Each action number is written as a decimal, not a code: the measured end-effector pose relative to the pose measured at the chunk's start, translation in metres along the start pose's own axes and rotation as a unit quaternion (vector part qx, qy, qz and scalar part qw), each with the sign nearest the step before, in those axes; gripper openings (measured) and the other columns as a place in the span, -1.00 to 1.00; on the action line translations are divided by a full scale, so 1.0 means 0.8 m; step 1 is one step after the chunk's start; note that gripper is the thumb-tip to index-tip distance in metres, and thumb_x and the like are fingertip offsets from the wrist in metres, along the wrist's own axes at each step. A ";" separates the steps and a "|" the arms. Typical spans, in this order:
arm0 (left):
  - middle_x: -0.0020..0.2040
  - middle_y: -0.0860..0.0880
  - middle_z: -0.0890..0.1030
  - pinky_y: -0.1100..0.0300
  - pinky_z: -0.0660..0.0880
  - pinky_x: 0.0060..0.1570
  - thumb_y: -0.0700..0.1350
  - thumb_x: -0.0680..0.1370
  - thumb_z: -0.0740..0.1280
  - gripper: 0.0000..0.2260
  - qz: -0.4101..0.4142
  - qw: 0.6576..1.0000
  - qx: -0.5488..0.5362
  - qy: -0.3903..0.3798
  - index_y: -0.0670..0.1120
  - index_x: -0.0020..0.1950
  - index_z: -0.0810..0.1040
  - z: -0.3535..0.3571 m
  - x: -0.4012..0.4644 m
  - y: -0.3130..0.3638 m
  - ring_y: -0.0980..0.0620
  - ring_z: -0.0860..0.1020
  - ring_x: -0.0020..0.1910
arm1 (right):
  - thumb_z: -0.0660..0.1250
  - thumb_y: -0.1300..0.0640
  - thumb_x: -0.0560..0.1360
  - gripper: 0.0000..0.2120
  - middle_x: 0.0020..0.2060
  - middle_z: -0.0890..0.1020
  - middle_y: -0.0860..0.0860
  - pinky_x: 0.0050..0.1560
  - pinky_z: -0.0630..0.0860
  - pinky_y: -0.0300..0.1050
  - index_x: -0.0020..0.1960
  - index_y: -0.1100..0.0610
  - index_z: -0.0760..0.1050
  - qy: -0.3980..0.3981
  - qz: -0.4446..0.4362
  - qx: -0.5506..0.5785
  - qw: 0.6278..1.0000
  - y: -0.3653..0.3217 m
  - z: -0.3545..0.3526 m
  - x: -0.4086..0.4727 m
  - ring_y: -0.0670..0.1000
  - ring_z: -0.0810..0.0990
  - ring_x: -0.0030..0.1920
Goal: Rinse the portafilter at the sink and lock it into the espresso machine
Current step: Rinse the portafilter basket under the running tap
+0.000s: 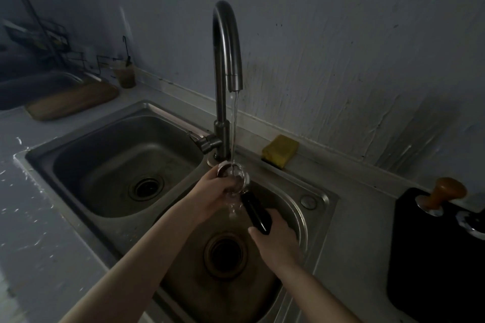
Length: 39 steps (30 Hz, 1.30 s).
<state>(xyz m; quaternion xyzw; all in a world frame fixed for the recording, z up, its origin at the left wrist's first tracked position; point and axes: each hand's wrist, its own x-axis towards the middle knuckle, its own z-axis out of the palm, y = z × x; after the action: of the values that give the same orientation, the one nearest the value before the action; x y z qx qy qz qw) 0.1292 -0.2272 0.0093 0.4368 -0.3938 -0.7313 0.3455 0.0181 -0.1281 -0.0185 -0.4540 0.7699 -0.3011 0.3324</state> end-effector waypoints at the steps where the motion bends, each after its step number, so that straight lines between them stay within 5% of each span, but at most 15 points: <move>1: -0.09 -0.11 0.54 0.14 0.57 -0.27 -0.40 0.50 0.17 -0.71 -0.003 1.000 -0.011 -0.003 -0.06 0.04 0.50 0.000 0.000 0.001 -0.04 0.54 -0.15 | 0.28 0.04 0.48 -0.58 0.21 0.54 -0.02 0.01 0.42 -0.18 0.32 0.01 0.33 0.023 -0.011 -0.035 0.999 -0.001 -0.002 0.000 0.02 0.53 0.19; 3: -0.10 -0.12 0.53 0.08 0.50 -0.13 -0.38 0.52 0.15 -0.74 -0.002 1.000 -0.027 0.000 -0.06 -0.03 0.50 0.001 0.002 0.003 -0.06 0.52 -0.13 | 0.27 -0.02 0.48 -0.59 0.20 0.55 -0.04 -0.03 0.41 -0.18 0.30 0.00 0.33 0.049 -0.035 -0.088 0.994 -0.001 -0.007 0.001 0.01 0.54 0.18; 6: -0.12 -0.09 0.52 0.21 0.55 -0.37 -0.29 0.56 0.15 -0.80 -0.004 0.999 -0.034 0.018 -0.11 0.11 0.48 0.000 0.002 0.010 0.02 0.51 -0.23 | 0.26 -0.09 0.47 -0.62 0.07 0.61 -0.04 -0.11 0.42 -0.19 0.24 0.01 0.38 0.009 -0.068 -0.081 0.994 -0.003 -0.012 0.004 0.00 0.59 0.07; 9: -0.21 -0.05 0.48 0.33 0.40 -0.58 -0.14 0.56 0.17 -0.80 -0.029 0.999 -0.015 0.038 -0.08 0.16 0.45 -0.006 0.002 0.018 0.13 0.41 -0.49 | 0.20 -0.15 0.48 -0.76 -0.29 0.59 -0.07 -0.31 0.49 -0.22 -0.01 -0.01 0.44 -0.095 -0.052 0.035 0.993 -0.014 -0.010 0.009 -0.12 0.60 -0.36; 12: -0.27 -0.04 0.44 0.30 0.39 -0.48 -0.06 0.53 0.21 -0.90 -0.034 0.998 -0.027 0.049 -0.04 -0.01 0.47 -0.016 -0.001 0.030 0.10 0.38 -0.45 | 0.05 -0.16 0.54 -0.62 -0.56 0.57 -0.05 -0.44 0.45 -0.25 -0.22 0.06 0.46 -0.172 0.008 0.156 0.973 -0.033 -0.009 0.022 -0.13 0.50 -0.57; 17: -0.25 -0.01 0.45 0.23 0.46 -0.37 -0.09 0.55 0.16 -0.86 0.010 0.998 -0.055 0.017 -0.04 -0.14 0.48 -0.023 -0.014 0.050 0.07 0.45 -0.33 | 0.00 -0.06 0.59 -0.58 -0.44 0.58 0.06 -0.55 0.44 -0.26 -0.15 0.20 0.48 -0.304 0.081 0.336 0.888 -0.074 -0.008 0.040 -0.07 0.52 -0.55; 23: -0.35 -0.05 0.53 0.31 0.38 -0.65 -0.11 0.54 0.14 -0.79 0.009 0.997 -0.063 0.040 -0.14 -0.24 0.46 -0.016 -0.020 0.052 0.01 0.45 -0.44 | 0.08 0.13 0.57 -0.74 -0.31 0.56 0.09 -0.51 0.53 -0.30 -0.12 0.21 0.48 -0.333 0.099 0.441 0.828 -0.118 -0.019 0.046 -0.07 0.59 -0.43; 26: -0.37 -0.06 0.54 0.23 0.39 -0.39 -0.11 0.54 0.17 -0.79 0.003 0.996 -0.077 0.051 -0.14 -0.25 0.47 -0.009 -0.018 0.046 0.04 0.46 -0.36 | 0.11 0.14 0.57 -0.77 -0.19 0.57 0.12 -0.36 0.58 -0.22 -0.08 0.21 0.49 -0.290 0.121 0.438 0.842 -0.125 -0.014 0.052 0.01 0.57 -0.25; 31: -0.34 -0.03 0.45 0.21 0.33 -0.34 -0.02 0.55 0.11 -0.75 -0.019 0.995 -0.091 0.025 -0.09 -0.25 0.42 -0.004 -0.011 0.039 0.05 0.42 -0.39 | 0.22 0.09 0.52 -0.81 -0.01 0.63 0.10 0.00 0.50 -0.08 0.10 0.08 0.48 -0.157 0.027 0.239 0.958 -0.100 -0.004 0.044 0.06 0.60 -0.02; 34: -0.55 0.02 0.46 0.22 0.32 -0.39 0.07 0.54 0.11 -0.69 -0.039 0.993 -0.110 0.028 -0.08 -0.31 0.39 -0.005 -0.001 0.037 0.09 0.40 -0.61 | 0.34 0.14 0.45 -0.61 0.14 0.58 0.06 0.17 0.47 -0.04 0.26 0.08 0.39 -0.119 -0.001 0.242 0.963 -0.080 -0.007 0.035 0.08 0.56 0.14; 39: -0.58 0.02 0.46 0.23 0.39 -0.44 0.10 0.55 0.16 -0.60 -0.060 0.993 -0.090 0.037 -0.11 -0.38 0.49 0.010 0.005 0.024 0.07 0.42 -0.58 | 0.40 0.12 0.39 -0.49 0.14 0.55 0.00 0.13 0.46 -0.11 0.30 0.04 0.33 -0.110 -0.013 0.178 0.978 -0.045 -0.007 0.021 0.03 0.53 0.15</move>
<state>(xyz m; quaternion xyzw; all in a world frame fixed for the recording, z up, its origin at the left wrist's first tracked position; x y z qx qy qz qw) 0.1233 -0.2369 0.0276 0.4536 -0.2861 -0.7665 0.3534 0.0254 -0.1568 0.0083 -0.4283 0.6565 -0.3857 0.4866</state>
